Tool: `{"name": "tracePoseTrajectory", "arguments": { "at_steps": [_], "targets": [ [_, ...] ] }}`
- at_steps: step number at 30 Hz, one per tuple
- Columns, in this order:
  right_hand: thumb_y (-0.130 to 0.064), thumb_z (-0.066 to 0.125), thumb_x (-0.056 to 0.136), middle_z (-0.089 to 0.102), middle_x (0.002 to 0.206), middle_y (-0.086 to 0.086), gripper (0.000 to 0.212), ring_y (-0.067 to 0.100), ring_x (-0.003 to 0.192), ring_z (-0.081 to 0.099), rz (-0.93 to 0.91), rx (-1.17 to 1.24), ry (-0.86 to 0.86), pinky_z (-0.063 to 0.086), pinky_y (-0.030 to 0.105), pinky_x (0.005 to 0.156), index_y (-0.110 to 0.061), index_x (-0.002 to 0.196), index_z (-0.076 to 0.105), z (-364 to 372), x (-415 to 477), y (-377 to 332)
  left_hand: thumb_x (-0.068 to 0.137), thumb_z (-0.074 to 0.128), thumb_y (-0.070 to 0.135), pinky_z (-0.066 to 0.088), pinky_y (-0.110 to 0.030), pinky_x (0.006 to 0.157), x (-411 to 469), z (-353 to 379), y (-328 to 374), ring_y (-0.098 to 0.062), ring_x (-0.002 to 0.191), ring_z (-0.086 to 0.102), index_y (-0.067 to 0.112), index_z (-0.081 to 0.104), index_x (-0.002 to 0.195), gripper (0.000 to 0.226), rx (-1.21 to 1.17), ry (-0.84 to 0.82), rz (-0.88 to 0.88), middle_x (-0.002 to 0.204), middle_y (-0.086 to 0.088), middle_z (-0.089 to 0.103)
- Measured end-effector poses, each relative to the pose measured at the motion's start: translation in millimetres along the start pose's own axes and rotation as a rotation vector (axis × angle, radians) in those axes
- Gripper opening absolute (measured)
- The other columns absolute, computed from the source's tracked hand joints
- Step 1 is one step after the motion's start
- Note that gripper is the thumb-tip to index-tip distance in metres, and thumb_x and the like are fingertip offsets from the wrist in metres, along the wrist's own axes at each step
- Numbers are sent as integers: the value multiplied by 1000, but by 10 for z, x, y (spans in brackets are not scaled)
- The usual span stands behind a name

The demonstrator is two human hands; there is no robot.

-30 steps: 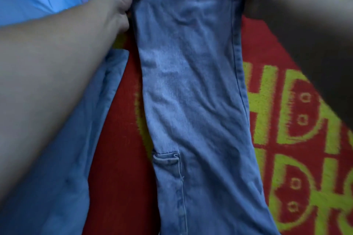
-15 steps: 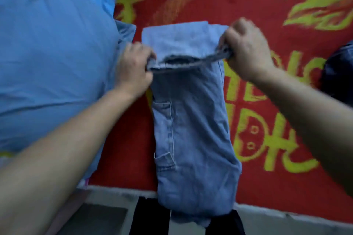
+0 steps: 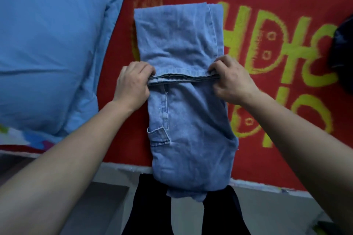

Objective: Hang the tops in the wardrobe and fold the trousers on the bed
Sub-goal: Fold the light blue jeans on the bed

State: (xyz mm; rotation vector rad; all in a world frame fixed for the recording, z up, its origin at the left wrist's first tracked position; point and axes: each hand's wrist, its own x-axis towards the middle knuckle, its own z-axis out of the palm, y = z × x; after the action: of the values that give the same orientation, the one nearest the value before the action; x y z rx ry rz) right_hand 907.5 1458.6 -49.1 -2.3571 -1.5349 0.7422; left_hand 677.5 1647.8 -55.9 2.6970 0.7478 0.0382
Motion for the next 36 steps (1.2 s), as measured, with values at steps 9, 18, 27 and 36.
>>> {"name": "tracePoseTrajectory", "arguments": {
  "at_steps": [9,18,27,36],
  "targets": [
    [-48,40,99,62,122,10,42,34,111,59,664,217,173,45,39,86,-18,116,62,-226,825,-180,90,45,22,40,-44,96,481,-54,120,-34,120,53,11,63,119,36,16,21,-86,127,-14,60],
    [-42,38,104,56,129,18,40,39,118,54,743,165,161,41,44,92,-12,126,52,-11,800,24,104,20,47,0,-54,121,245,346,282,-29,152,-6,23,10,157,59,180,-351,-65,164,-14,-4],
    [-46,30,104,10,162,27,64,39,151,13,237,-218,345,17,49,121,-12,158,21,239,842,-163,102,21,50,0,-55,119,657,240,190,-31,152,0,22,11,157,63,87,-58,-338,164,-17,1],
    [-68,42,91,-3,165,17,86,39,151,-2,324,-22,82,3,58,120,-27,159,8,382,976,15,97,20,64,-7,-61,116,914,545,-12,-29,150,-16,28,-16,154,77,-11,-327,-563,163,-17,-9]
  ]
}}
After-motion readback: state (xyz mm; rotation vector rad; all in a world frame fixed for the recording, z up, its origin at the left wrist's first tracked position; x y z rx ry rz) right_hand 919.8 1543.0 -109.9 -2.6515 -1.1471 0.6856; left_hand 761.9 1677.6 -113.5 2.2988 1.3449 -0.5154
